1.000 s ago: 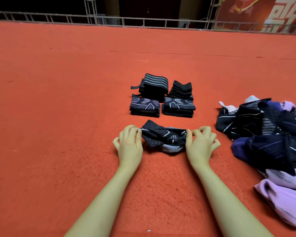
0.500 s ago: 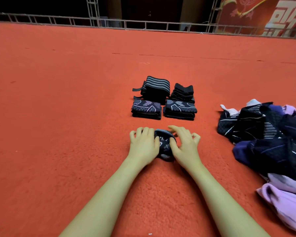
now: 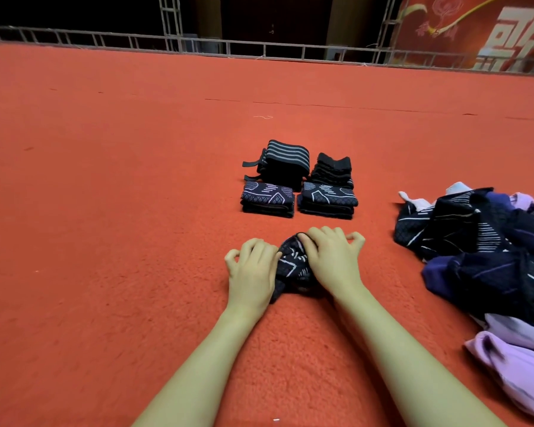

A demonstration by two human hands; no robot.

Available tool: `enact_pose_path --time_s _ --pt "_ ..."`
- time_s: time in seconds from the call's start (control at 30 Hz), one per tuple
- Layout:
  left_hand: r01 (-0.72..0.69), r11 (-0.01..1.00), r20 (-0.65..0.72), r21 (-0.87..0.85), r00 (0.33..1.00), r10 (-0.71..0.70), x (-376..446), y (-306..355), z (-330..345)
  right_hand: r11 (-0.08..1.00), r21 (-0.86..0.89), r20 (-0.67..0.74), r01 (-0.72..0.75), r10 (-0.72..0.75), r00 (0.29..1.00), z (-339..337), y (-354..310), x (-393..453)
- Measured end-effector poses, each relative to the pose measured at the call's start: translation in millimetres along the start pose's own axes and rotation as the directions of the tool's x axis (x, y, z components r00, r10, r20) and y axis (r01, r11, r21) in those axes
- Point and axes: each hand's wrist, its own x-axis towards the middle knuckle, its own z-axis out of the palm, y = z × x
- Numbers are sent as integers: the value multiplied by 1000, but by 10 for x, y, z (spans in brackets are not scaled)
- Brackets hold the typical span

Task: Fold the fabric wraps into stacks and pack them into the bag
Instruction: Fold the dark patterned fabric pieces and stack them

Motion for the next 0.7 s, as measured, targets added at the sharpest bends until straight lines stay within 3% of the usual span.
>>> enact_pose_path --time_s 0.1,0.27,0.4,0.57,0.7 --pt "-42 999 -65 -6 997 42 7 -14 -2 990 -25 102 -139 141 985 3 35 -23" --pt "-22 1000 -91 -17 996 20 2 -6 -37 950 41 113 -308 302 947 29 89 -7" --pt "95 995 -93 -34 991 -98 18 -37 -24 942 27 58 -335 333 941 57 113 25" --pt "310 946 -115 -94 941 -319 60 -57 -25 895 -6 100 -447 445 890 165 154 -47" --pt "441 894 52 -80 897 -439 107 -85 21 892 42 119 -450 443 889 174 151 -112"
